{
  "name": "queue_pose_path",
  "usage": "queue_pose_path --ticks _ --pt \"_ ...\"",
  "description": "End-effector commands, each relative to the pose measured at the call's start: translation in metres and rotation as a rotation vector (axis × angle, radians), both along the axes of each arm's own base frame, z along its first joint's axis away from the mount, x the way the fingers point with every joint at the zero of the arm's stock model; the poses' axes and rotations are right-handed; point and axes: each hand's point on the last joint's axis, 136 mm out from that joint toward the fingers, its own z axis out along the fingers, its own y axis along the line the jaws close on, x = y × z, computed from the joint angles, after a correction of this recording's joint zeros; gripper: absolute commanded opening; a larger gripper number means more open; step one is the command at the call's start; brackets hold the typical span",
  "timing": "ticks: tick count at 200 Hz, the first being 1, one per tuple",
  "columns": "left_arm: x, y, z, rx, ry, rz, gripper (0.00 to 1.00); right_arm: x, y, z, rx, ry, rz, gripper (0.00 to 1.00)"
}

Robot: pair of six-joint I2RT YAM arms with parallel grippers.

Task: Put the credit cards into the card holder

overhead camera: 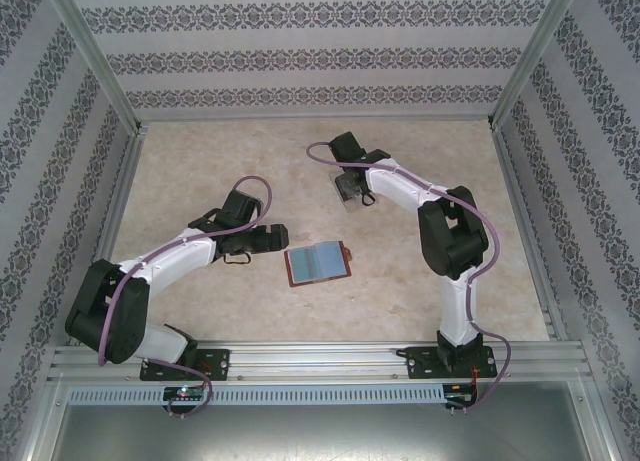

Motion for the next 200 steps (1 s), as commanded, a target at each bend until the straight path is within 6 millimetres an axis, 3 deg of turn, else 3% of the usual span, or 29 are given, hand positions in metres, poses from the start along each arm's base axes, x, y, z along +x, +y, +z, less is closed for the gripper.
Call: queue_pose_path --ticks 1,71,162,200 --pt "-0.007 0.004 -0.002 0.024 0.009 -0.016 0.96 0.010 -0.006 0.023 -0.045 -0.065 -0.013 0.70" --pt "-0.008 0.005 -0.004 0.024 0.008 -0.016 0.96 0.008 0.001 0.028 -0.059 -0.067 0.016 0.47" --pt "-0.009 0.004 -0.007 0.024 0.015 -0.025 0.97 0.002 0.008 0.035 0.000 -0.055 0.027 0.00" --pt "-0.010 -0.005 -0.003 -0.022 0.017 -0.052 0.97 -0.006 0.012 0.053 0.081 -0.072 0.018 0.00"
